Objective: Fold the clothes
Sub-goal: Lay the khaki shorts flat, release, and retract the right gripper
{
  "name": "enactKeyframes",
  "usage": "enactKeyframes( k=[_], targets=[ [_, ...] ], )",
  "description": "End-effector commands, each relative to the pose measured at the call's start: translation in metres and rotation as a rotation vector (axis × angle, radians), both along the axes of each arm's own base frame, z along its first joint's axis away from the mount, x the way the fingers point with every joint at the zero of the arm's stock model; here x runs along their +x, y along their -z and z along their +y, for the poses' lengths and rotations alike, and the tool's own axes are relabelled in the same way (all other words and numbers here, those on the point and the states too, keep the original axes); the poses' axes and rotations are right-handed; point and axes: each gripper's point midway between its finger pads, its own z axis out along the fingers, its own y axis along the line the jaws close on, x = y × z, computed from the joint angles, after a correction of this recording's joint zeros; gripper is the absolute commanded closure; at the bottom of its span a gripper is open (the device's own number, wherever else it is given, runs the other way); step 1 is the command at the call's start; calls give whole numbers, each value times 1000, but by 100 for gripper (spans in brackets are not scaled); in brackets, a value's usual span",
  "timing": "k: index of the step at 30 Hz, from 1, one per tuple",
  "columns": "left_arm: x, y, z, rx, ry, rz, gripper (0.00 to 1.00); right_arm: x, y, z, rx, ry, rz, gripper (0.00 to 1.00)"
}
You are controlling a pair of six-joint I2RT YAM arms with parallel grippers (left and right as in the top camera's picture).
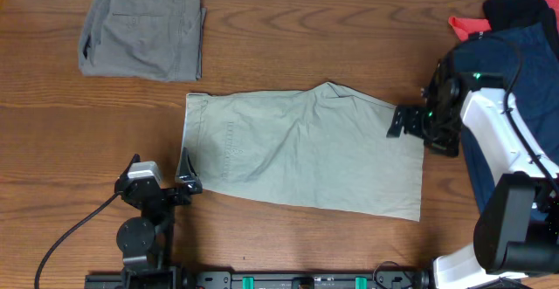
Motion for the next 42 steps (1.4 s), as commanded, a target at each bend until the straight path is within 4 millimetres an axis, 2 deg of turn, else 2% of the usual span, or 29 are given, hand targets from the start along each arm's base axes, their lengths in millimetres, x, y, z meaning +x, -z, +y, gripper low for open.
enactKeyframes(
  k=[1,8,22,31,42],
  targets=[
    [0,16,0,10,2,36,2,-7,13,-7,-37,34,9,1],
    [0,16,0,10,2,36,2,-19,35,-27,-157,89,30,1],
    [0,16,0,10,2,36,2,-25,49,-24,-160,76,24,4],
    [0,16,0,10,2,36,2,-25,50,-24,-160,107,24,18],
    [0,16,0,10,2,36,2,-26,50,-25,-164,105,25,14]
  ],
)
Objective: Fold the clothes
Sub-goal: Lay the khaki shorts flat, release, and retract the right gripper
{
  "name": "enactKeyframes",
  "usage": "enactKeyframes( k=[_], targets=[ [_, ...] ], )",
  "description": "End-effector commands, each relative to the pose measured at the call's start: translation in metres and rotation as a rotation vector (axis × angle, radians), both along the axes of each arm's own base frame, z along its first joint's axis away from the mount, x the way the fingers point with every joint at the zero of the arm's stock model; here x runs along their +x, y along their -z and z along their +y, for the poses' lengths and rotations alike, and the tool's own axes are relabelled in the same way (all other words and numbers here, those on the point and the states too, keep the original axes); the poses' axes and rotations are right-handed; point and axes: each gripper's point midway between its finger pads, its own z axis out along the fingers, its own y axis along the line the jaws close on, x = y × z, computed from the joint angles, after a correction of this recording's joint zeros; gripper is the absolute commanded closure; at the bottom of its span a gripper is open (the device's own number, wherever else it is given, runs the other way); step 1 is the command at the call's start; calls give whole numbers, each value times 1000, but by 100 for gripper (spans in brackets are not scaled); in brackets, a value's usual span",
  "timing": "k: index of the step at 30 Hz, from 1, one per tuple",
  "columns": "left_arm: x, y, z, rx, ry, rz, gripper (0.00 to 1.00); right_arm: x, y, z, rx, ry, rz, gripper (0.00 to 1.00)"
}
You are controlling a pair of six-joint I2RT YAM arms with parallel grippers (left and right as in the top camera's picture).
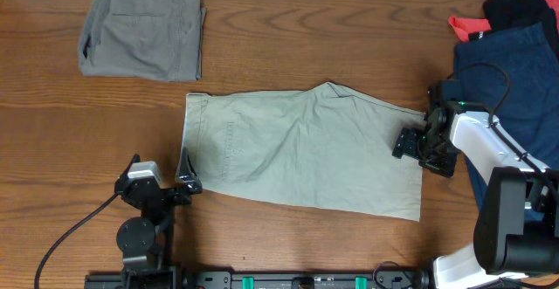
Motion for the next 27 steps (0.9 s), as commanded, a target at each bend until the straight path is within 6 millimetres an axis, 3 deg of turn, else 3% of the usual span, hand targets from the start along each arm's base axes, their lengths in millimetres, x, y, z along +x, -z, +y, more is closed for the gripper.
enactKeyframes(
  k=[1,14,20,22,24,27],
  targets=[
    [0,16,0,10,2,37,2,-1,-1,0,-13,5,-2,14],
    [0,16,0,10,2,37,2,-2,3,-3,-30,-13,-5,20],
    [0,16,0,10,2,37,2,-6,11,-3,-29,-13,-10,17],
    [0,16,0,10,2,37,2,-8,14,-3,-29,-12,-9,22],
    [0,16,0,10,2,37,2,-9,16,-2,-29,-13,-8,34],
    [0,16,0,10,2,37,2,-11,20,-2,-29,-13,-11,36]
  ],
)
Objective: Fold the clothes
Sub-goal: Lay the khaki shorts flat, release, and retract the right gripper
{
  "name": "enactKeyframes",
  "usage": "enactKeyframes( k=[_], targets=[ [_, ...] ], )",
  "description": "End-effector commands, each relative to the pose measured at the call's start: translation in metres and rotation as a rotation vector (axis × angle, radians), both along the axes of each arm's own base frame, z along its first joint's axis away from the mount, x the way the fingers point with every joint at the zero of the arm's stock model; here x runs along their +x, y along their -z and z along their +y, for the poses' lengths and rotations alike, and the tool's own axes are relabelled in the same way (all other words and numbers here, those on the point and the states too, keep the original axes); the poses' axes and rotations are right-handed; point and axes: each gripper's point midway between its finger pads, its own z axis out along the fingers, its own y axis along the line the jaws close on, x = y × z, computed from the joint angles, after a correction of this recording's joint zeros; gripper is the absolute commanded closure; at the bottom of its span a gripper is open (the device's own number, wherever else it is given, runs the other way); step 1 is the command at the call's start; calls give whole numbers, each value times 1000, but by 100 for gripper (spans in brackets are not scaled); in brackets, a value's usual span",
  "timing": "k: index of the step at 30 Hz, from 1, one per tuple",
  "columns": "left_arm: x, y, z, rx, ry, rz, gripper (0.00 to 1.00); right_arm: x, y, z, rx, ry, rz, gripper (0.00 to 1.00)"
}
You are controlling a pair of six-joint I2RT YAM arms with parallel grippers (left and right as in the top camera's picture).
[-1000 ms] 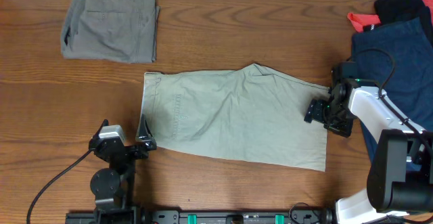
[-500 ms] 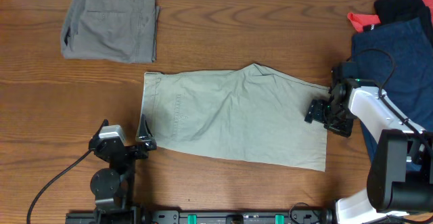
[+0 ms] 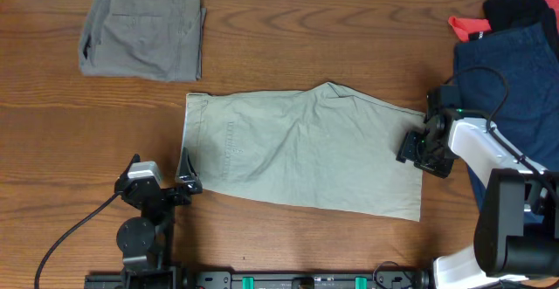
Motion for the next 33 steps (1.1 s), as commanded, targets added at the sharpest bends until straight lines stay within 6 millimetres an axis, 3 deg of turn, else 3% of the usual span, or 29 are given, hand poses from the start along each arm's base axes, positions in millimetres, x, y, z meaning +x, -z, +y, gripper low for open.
enactKeyframes(
  k=[1,8,11,18,24,26,27,28,29,33],
  targets=[
    [0,16,0,10,2,37,2,-10,10,1,-7,-7,24,39],
    [0,16,0,10,2,37,2,-1,9,0,-10,-3,-15,85],
    [0,16,0,10,2,37,2,12,8,-3,-21,-11,-65,98],
    [0,16,0,10,2,37,2,34,5,-22,-68,28,-158,99],
    [0,16,0,10,2,37,2,36,3,-39,-103,69,-168,98],
    [0,16,0,10,2,37,2,36,2,-40,-96,75,-169,88],
    [0,16,0,10,2,37,2,37,1,-39,-93,64,-172,65],
    [0,16,0,10,2,37,2,40,0,-37,-83,41,-178,26],
    [0,16,0,10,2,37,2,41,-1,-35,-74,18,-183,1],
    [0,16,0,10,2,37,2,48,-12,-37,-80,-2,-178,1]
  ],
)
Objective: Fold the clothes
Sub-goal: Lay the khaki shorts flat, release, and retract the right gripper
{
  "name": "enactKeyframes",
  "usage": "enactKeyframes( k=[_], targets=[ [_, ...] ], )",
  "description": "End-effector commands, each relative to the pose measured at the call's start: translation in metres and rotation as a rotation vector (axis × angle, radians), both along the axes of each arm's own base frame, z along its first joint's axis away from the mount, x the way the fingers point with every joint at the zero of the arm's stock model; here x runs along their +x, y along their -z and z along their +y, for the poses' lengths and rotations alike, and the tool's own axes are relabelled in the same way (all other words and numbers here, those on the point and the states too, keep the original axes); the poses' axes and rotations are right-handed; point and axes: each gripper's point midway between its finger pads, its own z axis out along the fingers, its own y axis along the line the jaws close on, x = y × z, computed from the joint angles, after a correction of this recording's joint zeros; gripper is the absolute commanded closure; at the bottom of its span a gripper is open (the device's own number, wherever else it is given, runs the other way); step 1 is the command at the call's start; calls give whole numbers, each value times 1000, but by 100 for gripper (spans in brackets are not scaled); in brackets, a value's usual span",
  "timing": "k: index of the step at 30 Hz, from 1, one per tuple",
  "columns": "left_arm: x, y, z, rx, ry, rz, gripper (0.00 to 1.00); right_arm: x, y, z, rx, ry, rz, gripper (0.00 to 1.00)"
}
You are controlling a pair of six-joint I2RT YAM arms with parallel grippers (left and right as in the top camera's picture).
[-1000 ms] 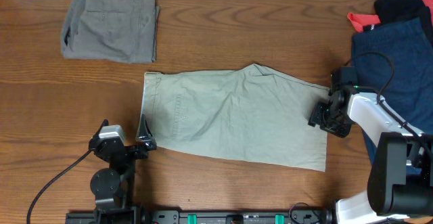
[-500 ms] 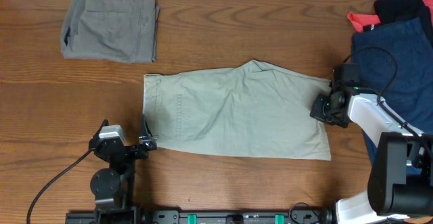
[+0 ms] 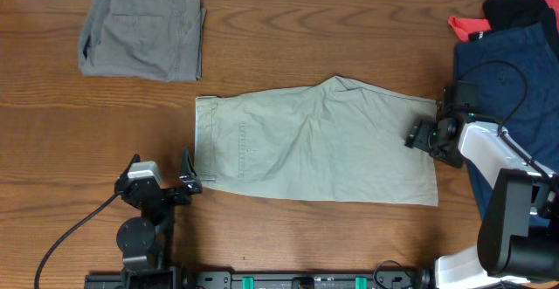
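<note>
Pale green shorts (image 3: 314, 141) lie flat in the middle of the table, waistband to the left and leg hems to the right. My right gripper (image 3: 417, 136) sits at the right hem, low on the cloth, and appears shut on that edge. My left gripper (image 3: 188, 174) rests just off the shorts' lower left corner, open and holding nothing.
A folded grey garment (image 3: 142, 29) lies at the back left. A pile of clothes fills the right edge: a navy piece (image 3: 515, 71), a red one (image 3: 472, 25) and a black one (image 3: 522, 8). The right arm reaches over the navy piece.
The shorts have shifted a little to the right, waistband and hem alike. My right gripper has moved right with the hem. The left arm has not moved.
My right gripper stood at the upper right hem of the shorts, then lower along that hem, then near its middle. Now the whole garment lies slightly farther right and flatter. The left arm stayed parked throughout.
</note>
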Motion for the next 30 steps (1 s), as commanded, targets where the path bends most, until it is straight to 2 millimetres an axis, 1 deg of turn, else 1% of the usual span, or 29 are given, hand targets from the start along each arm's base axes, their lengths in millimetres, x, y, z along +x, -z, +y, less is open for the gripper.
enactKeyframes(
  k=[1,4,8,10,13,14,16,18,20,22,23,26,30],
  targets=[
    [0,16,0,10,2,37,2,13,-13,-4,-15,-27,-4,1],
    [0,16,0,10,2,37,2,21,-34,-5,-8,-5,6,1],
    [0,16,0,10,2,37,2,33,-71,-6,-4,17,8,1],
    [0,16,0,10,2,37,2,40,-91,-11,-26,22,-4,1],
    [0,16,0,10,2,37,2,53,-124,-31,-102,54,-48,1],
    [0,16,0,10,2,37,2,59,-134,-41,-135,72,-74,1],
    [0,16,0,10,2,37,2,67,-152,-59,-186,113,-116,1],
    [0,16,0,10,2,37,2,71,-164,-77,-216,156,-151,1],
    [0,16,0,10,2,37,2,72,-172,-98,-244,206,-179,1],
    [0,16,0,10,2,37,2,70,-174,-116,-255,252,-196,1],
    [0,16,0,10,2,37,2,66,-174,-125,-257,276,-193,1],
    [0,16,0,10,2,37,2,56,-172,-142,-257,322,-178,1],
    [0,16,0,10,2,37,2,48,-172,-157,-261,360,-173,1]
  ],
)
